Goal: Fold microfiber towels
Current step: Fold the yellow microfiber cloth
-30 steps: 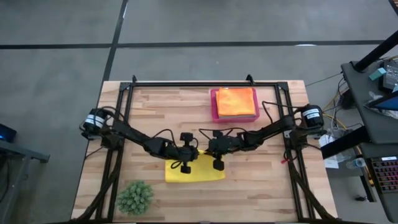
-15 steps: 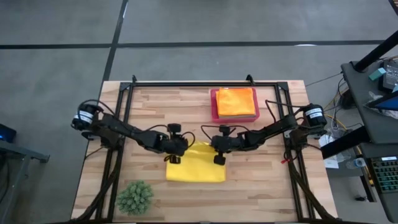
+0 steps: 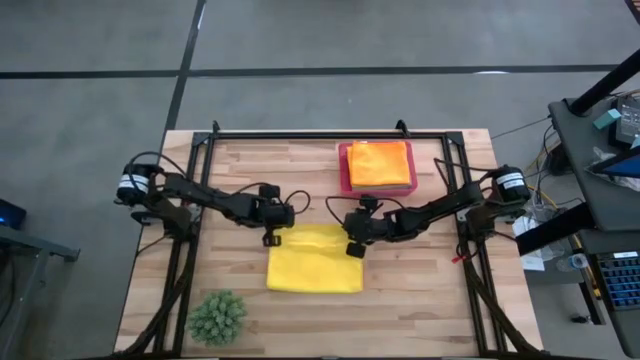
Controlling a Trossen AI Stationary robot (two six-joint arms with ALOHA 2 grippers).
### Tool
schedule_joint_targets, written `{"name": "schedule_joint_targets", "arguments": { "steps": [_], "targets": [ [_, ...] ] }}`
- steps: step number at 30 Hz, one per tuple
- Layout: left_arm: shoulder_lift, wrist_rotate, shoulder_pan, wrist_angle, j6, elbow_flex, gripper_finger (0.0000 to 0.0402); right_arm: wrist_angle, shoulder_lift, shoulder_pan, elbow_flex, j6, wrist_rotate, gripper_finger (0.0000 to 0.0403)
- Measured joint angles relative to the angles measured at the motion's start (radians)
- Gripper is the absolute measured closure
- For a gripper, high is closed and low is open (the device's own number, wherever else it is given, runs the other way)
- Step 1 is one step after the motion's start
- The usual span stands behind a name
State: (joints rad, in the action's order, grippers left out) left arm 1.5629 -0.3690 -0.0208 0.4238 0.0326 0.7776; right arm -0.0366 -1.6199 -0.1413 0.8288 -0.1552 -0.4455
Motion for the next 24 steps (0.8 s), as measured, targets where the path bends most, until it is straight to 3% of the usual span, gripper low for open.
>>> {"name": "schedule_joint_targets", "arguments": {
  "steps": [7, 12, 19, 24],
  "targets": [
    [-0.001, -0.005, 0.008, 0.028, -0.026, 0.002, 0.0399, 0.06, 0.067, 0.0, 0.0, 0.025, 0.0, 0.0257],
    [-0.077, -0.001, 0.008, 0.065, -0.026, 0.03, 0.0401, 0.096, 0.121, 0.0, 0.0, 0.038, 0.006, 0.0267],
    [-0.231, 0.288, 0.004, 0.055, -0.078, 0.014, 0.0401, 0.122, 0.178, -0.003, 0.0, -0.046, 0.319, 0.0251],
    [-0.252, 0.355, -0.03, 0.001, -0.111, -0.037, 0.0362, 0.132, 0.157, -0.029, -0.017, -0.079, 0.368, 0.0222]
  ]
}}
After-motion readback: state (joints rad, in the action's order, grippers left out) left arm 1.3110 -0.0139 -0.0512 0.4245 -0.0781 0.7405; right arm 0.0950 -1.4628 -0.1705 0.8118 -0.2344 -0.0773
